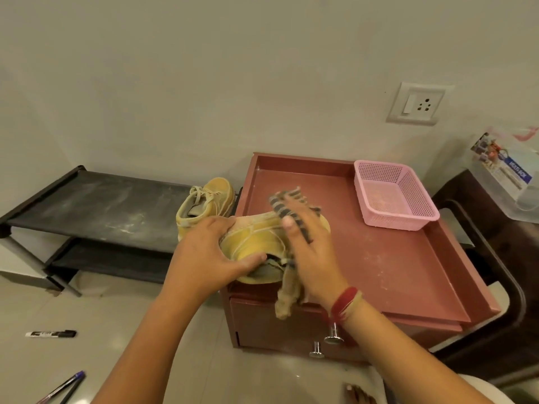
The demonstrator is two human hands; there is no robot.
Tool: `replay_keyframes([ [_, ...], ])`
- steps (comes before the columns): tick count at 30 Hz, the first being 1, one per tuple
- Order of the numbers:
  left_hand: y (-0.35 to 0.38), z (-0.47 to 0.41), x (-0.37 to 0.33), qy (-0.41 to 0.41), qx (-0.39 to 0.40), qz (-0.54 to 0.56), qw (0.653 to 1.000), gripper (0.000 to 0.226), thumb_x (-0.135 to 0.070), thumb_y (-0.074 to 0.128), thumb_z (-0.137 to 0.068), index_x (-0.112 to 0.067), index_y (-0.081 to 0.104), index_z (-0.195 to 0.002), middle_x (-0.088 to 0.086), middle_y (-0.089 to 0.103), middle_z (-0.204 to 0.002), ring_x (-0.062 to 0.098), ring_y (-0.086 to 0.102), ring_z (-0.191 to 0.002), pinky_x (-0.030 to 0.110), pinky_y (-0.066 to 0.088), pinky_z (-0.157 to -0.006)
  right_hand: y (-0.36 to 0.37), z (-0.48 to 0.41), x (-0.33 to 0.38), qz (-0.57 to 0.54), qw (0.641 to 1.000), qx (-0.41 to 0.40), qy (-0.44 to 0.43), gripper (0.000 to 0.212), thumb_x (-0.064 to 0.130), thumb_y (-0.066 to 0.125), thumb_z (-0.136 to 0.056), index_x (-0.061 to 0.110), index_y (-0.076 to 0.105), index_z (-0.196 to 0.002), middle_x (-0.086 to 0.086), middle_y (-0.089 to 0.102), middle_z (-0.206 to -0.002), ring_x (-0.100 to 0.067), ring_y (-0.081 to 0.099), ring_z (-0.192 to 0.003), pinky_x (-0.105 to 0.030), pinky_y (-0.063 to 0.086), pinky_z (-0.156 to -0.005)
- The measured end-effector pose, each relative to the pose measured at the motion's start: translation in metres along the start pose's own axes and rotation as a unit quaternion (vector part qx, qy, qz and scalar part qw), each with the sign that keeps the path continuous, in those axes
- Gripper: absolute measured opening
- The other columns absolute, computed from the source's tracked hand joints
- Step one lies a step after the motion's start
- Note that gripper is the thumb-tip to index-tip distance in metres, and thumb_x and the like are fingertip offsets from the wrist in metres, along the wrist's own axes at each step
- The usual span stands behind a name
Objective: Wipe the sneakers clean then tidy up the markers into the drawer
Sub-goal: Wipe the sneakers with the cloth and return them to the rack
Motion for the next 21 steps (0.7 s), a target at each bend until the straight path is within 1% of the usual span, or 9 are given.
replay_keyframes([
  [2, 0.0, 0.0, 0.0, 0.017, 0.014, 0.009, 1.0, 0.078, -0.067, 0.054, -0.055, -0.021, 0.062, -0.118, -0.01, 0.059, -0.111, 0.008, 0.056, -0.102, 0.02, 0.043, -0.079, 0.027, 0.011, 0.004, 0.118, 0.982, 0.144, -0.039, 0.036, 0.054, 0.038, -0.091, 0.047, 0.05, -0.125, 0.02, 0.042, -0.141, -0.003, 0.026, -0.139, -0.055, 0.01, -0.116],
  [4, 0.001, 0.0, 0.001, 0.029, 0.021, 0.006, 0.999, 0.075, -0.062, 0.052, -0.057, -0.022, 0.061, -0.119, -0.008, 0.06, -0.113, 0.007, 0.055, -0.101, 0.013, 0.037, -0.076, 0.032, 0.011, -0.008, 0.185, 0.964, 0.184, -0.045, 0.041, 0.062, 0.032, -0.087, 0.053, 0.047, -0.124, 0.025, 0.027, -0.148, -0.002, 0.007, -0.143, -0.056, -0.012, -0.112],
  [5, 0.001, 0.0, 0.001, 0.03, 0.019, 0.002, 0.999, 0.076, -0.063, 0.055, -0.058, -0.022, 0.061, -0.121, -0.008, 0.06, -0.113, 0.003, 0.053, -0.1, 0.012, 0.036, -0.076, 0.027, 0.005, -0.016, 0.18, 0.969, 0.166, -0.024, 0.042, 0.067, 0.029, -0.084, 0.058, 0.045, -0.122, 0.027, 0.021, -0.149, 0.0, 0.002, -0.142, -0.056, -0.013, -0.111],
  [8, 0.002, -0.002, 0.0, 0.015, 0.008, -0.025, 1.0, 0.091, -0.071, 0.064, -0.054, -0.017, 0.057, -0.127, -0.009, 0.058, -0.117, -0.002, 0.044, -0.099, 0.016, 0.037, -0.081, 0.009, -0.012, -0.032, 0.145, 0.982, 0.087, 0.083, 0.048, 0.074, 0.025, -0.075, 0.058, 0.038, -0.118, 0.031, 0.016, -0.144, 0.002, -0.002, -0.14, -0.058, 0.0, -0.114],
  [11, -0.001, -0.002, -0.003, 0.022, 0.019, -0.01, 1.0, 0.086, -0.071, 0.058, -0.053, -0.018, 0.061, -0.121, -0.01, 0.057, -0.108, 0.002, 0.05, -0.097, 0.013, 0.037, -0.076, 0.019, 0.006, -0.022, 0.144, 0.978, 0.146, 0.028, 0.041, 0.07, 0.027, -0.081, 0.062, 0.043, -0.119, 0.035, 0.022, -0.143, 0.002, -0.003, -0.142, -0.054, -0.006, -0.115],
  [13, -0.001, -0.001, -0.004, 0.032, 0.03, -0.016, 0.999, 0.084, -0.07, 0.057, -0.053, -0.018, 0.062, -0.12, -0.008, 0.059, -0.109, 0.005, 0.053, -0.1, 0.017, 0.039, -0.077, 0.018, 0.014, -0.021, 0.147, 0.974, 0.173, -0.008, 0.045, 0.069, 0.026, -0.084, 0.058, 0.043, -0.124, 0.037, 0.026, -0.141, 0.004, 0.001, -0.142, -0.049, -0.008, -0.114],
  [17, 0.0, -0.001, -0.001, 0.0, 0.014, -0.03, 0.999, 0.098, -0.075, 0.066, -0.05, -0.016, 0.057, -0.128, -0.007, 0.059, -0.118, 0.0, 0.046, -0.1, 0.02, 0.04, -0.085, -0.003, -0.009, -0.035, 0.181, 0.978, 0.063, 0.082, 0.064, 0.069, 0.024, -0.08, 0.038, 0.048, -0.13, 0.02, 0.035, -0.145, -0.002, 0.005, -0.141, -0.052, 0.012, -0.116],
  [18, -0.001, -0.002, -0.003, 0.001, 0.011, -0.024, 1.0, 0.099, -0.076, 0.062, -0.048, -0.016, 0.058, -0.127, -0.009, 0.059, -0.114, 0.0, 0.046, -0.098, 0.02, 0.041, -0.084, 0.0, -0.006, -0.033, 0.186, 0.977, 0.074, 0.07, 0.061, 0.068, 0.024, -0.081, 0.041, 0.048, -0.13, 0.019, 0.035, -0.145, -0.003, 0.003, -0.142, -0.051, 0.009, -0.117],
  [21, -0.002, -0.001, -0.005, 0.01, 0.013, -0.005, 1.0, 0.093, -0.074, 0.056, -0.049, -0.016, 0.061, -0.121, -0.015, 0.054, -0.103, 0.003, 0.051, -0.096, 0.019, 0.041, -0.079, 0.015, 0.014, -0.028, 0.172, 0.973, 0.155, 0.005, 0.038, 0.066, 0.025, -0.085, 0.066, 0.036, -0.122, 0.031, 0.027, -0.143, -0.002, 0.002, -0.143, -0.048, -0.002, -0.115],
])
Point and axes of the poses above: each hand's wrist, its own z-axis away from the middle knuckle, its own y-axis out of the palm, x = y × z, the point moved 3 cm from there along -z, towards the middle knuckle
